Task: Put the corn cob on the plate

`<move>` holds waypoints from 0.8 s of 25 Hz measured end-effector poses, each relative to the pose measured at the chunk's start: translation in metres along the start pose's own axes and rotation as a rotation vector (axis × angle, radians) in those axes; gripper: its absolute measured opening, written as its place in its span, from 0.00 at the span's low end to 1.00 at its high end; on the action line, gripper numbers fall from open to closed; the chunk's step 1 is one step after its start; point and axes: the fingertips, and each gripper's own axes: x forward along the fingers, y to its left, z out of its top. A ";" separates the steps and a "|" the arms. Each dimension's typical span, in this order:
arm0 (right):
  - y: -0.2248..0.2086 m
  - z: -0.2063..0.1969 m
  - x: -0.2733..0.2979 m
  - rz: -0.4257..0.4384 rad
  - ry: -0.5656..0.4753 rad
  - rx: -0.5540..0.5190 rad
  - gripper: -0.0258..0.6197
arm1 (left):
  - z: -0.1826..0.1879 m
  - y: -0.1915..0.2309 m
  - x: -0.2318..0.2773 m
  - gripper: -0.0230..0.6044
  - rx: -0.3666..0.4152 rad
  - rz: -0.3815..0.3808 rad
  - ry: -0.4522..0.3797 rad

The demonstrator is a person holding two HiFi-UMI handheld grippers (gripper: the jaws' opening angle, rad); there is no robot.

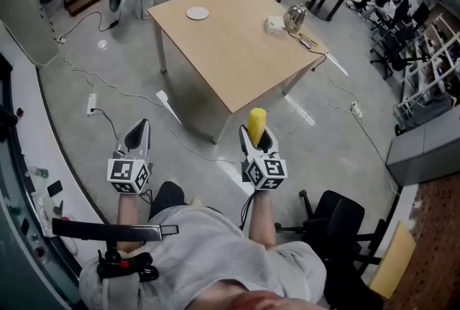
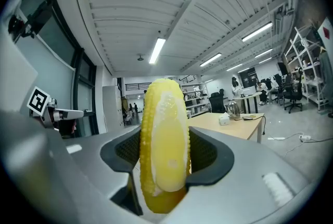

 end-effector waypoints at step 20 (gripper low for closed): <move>0.009 0.011 0.153 0.042 0.020 -0.013 0.44 | 0.004 0.090 0.122 0.07 -0.016 -0.024 0.011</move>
